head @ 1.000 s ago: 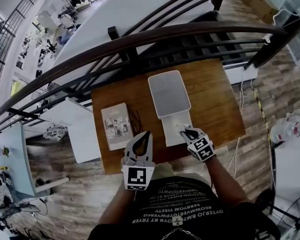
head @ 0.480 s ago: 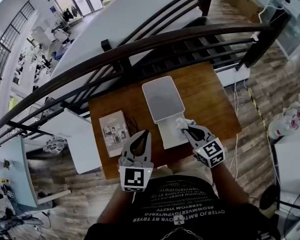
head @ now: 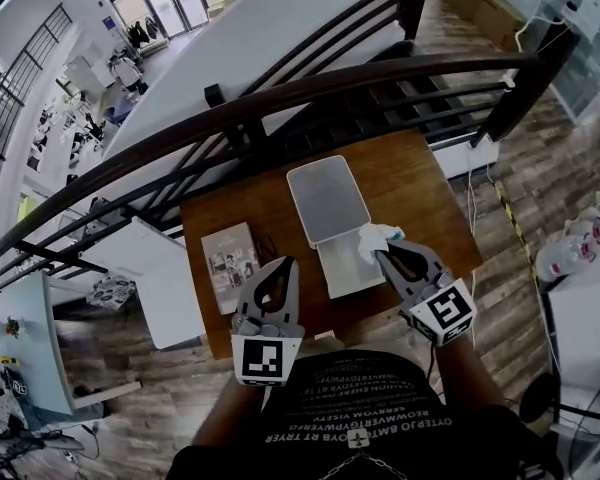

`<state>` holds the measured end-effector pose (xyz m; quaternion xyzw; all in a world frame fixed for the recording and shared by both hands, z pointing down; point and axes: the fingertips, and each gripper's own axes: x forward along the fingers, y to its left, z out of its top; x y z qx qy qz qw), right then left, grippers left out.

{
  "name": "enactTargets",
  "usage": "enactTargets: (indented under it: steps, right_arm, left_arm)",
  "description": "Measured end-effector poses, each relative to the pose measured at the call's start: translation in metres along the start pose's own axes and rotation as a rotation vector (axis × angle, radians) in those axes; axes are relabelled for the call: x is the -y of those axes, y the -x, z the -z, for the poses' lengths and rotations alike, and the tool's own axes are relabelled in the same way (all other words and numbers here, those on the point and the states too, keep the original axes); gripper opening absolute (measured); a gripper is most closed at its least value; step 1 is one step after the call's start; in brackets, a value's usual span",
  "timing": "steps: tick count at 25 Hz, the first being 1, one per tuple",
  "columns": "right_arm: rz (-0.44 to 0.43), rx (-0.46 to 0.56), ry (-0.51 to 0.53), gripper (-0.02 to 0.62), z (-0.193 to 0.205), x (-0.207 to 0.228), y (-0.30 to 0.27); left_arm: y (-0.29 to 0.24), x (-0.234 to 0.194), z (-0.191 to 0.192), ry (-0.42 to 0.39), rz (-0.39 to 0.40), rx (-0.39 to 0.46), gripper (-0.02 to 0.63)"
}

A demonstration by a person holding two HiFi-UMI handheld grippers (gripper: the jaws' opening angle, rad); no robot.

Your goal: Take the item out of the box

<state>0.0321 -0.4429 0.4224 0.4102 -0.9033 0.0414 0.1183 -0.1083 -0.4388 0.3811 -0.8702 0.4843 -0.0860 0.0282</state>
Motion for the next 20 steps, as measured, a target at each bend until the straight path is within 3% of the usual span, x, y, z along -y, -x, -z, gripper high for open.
enactTargets:
  steps: [7,20]
  right_arm:
    - [0.005,0.049,0.068,0.023,-0.038,0.0,0.014]
    - [0.003,0.053,0.043,0.023,-0.04,-0.009,-0.002]
  left_arm:
    - [0.007,0.0,-0.017,0.003,0.003,0.044,0.006]
    - [0.007,-0.017,-0.006,0.001,0.004,0.038,0.006]
